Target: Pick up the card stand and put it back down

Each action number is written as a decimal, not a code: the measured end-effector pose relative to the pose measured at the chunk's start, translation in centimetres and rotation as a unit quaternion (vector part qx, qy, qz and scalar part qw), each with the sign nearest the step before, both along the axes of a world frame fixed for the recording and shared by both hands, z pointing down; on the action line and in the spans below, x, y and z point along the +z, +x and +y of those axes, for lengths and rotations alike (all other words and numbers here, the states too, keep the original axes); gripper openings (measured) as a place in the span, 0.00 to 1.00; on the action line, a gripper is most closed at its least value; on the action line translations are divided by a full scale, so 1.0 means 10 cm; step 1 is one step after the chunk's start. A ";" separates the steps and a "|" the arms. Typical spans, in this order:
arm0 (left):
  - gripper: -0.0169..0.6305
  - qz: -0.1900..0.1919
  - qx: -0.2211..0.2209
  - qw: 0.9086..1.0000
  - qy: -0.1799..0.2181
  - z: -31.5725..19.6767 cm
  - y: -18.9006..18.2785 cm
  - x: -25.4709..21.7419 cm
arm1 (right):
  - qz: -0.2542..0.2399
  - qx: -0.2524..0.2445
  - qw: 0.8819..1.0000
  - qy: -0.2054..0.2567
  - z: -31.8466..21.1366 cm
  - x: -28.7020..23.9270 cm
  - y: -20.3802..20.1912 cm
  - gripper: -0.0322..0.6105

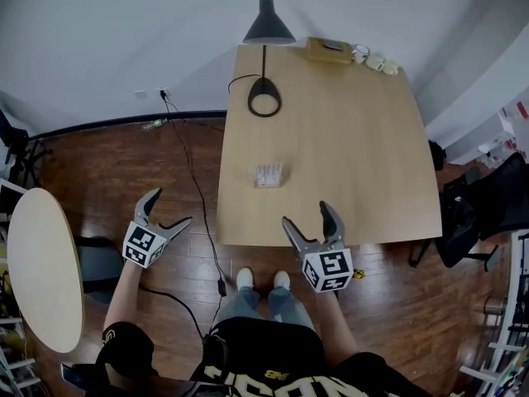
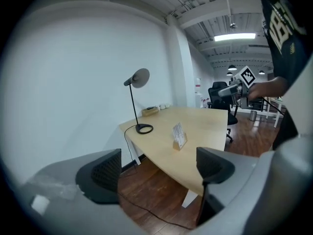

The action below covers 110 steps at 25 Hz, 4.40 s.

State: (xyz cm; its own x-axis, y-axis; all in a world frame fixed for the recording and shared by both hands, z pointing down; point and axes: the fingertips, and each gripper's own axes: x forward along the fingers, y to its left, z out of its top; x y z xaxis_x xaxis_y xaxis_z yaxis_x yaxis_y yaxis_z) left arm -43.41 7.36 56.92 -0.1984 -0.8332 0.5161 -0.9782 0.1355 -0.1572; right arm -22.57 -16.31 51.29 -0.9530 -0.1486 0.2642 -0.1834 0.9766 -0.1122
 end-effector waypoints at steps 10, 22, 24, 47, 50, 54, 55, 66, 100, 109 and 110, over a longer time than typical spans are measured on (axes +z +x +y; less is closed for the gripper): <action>0.96 0.036 0.085 0.995 -0.048 -0.16 -0.42 0.34 | 0.029 0.002 0.999 -0.035 -0.21 0.59 0.09 0.69; 0.86 0.081 0.179 0.980 -0.027 -1.63 -0.18 1.23 | 0.069 -0.007 0.996 -0.061 -0.26 1.38 0.13 0.69; 0.84 0.090 0.199 0.976 -0.024 -1.91 -0.01 1.36 | 0.074 -0.006 0.995 -0.063 -0.26 1.45 0.19 0.69; 0.15 0.125 0.282 0.951 -0.013 -3.02 0.62 1.80 | 0.075 0.003 0.995 -0.069 -0.39 1.63 0.38 0.68; 0.11 0.146 0.290 0.946 0.003 -3.02 0.70 1.65 | 0.071 0.001 0.995 -0.068 -0.40 1.58 0.36 0.69; 0.11 0.139 0.296 0.945 0.012 -2.98 0.76 1.27 | 0.053 -0.005 0.997 -0.057 -0.41 1.32 0.27 0.69; 0.11 0.134 0.296 0.945 0.012 -2.97 0.76 1.14 | 0.046 -0.007 0.998 -0.053 -0.42 1.23 0.24 0.68; 0.12 0.052 0.195 0.975 0.092 -2.66 0.61 -0.90 | -0.054 -0.013 0.998 0.003 -0.51 -0.26 -0.11 0.68; 0.12 -0.084 -0.153 0.950 0.260 -1.19 0.85 -2.19 | -0.122 0.118 0.983 0.069 -0.53 -1.59 0.09 0.60; 0.12 -0.080 -0.143 0.947 0.275 -1.12 0.93 -2.19 | -0.109 0.113 0.985 0.067 -0.42 -1.50 0.15 0.60; 0.12 -0.079 -0.141 0.948 0.274 -1.12 0.93 -2.19 | -0.108 0.114 0.985 0.067 -0.41 -1.50 0.15 0.60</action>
